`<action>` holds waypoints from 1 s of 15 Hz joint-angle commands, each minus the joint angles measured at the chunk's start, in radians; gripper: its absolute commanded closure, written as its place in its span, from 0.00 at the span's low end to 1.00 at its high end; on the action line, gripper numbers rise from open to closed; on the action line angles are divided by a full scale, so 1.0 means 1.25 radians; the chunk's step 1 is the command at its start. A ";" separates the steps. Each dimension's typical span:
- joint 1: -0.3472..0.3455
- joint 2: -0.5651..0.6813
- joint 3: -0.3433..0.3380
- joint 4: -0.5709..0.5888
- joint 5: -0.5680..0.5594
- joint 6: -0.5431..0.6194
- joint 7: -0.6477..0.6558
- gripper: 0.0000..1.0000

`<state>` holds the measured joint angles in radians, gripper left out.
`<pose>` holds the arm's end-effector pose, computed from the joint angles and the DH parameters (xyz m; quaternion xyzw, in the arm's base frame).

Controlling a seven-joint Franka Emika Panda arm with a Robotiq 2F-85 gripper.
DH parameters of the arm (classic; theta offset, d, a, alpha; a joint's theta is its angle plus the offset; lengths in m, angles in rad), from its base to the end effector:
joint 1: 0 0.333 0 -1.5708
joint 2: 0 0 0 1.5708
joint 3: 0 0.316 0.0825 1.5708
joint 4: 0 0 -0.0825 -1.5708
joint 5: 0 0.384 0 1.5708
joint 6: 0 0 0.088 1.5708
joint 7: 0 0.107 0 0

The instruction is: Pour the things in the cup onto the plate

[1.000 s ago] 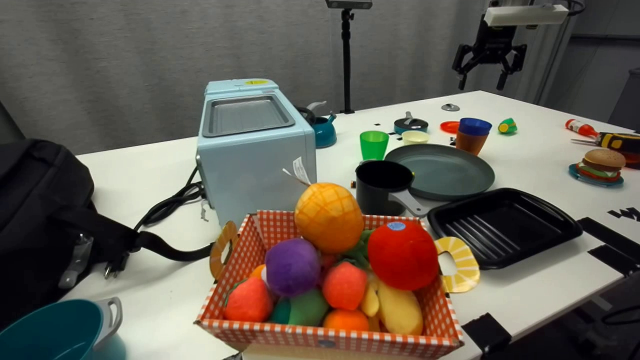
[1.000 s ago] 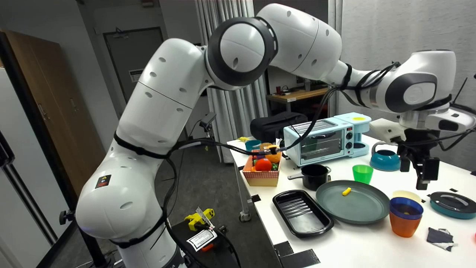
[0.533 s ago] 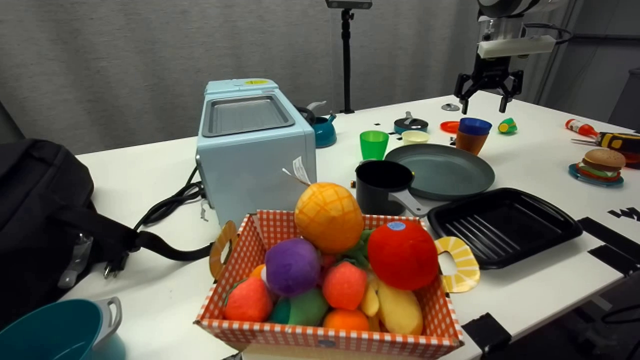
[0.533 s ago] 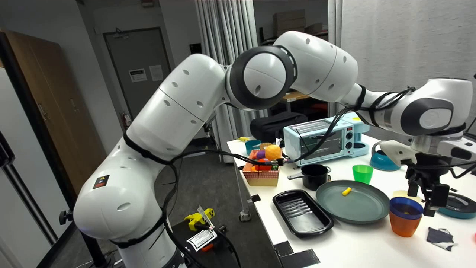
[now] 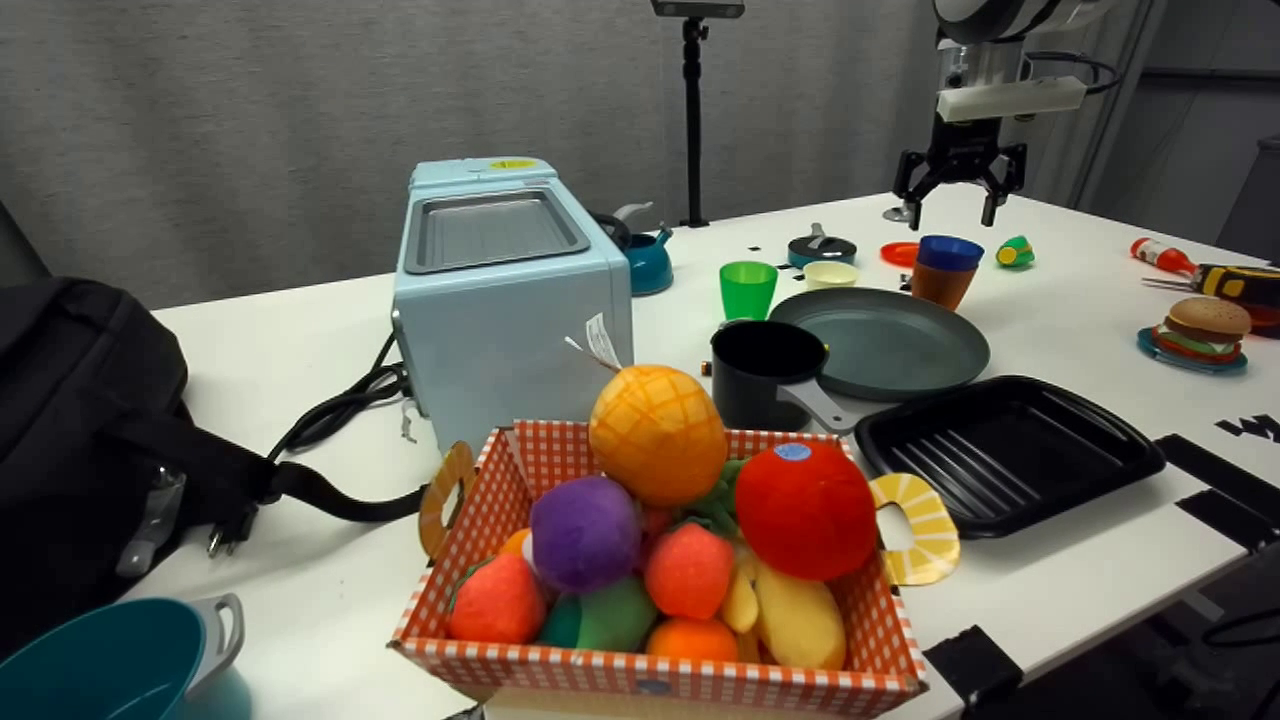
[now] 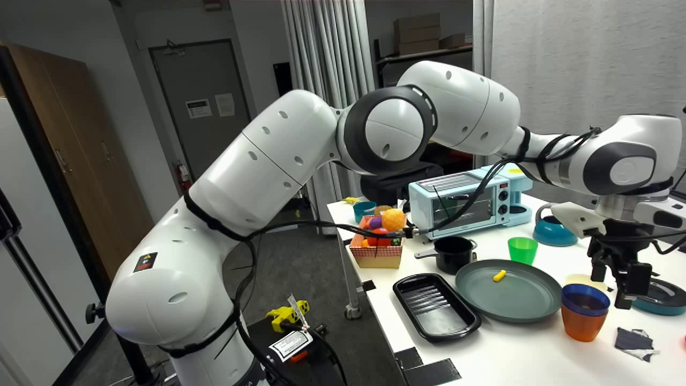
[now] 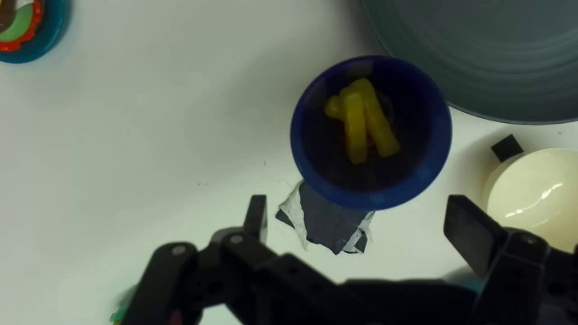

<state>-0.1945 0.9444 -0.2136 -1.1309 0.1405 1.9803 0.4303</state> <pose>0.7178 -0.2478 0.2320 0.9163 -0.3980 -0.0378 0.0251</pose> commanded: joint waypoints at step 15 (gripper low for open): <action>-0.009 0.154 0.006 0.205 -0.015 -0.139 0.062 0.34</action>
<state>-0.1943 1.0966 -0.2131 -0.9604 0.1405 1.8678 0.4768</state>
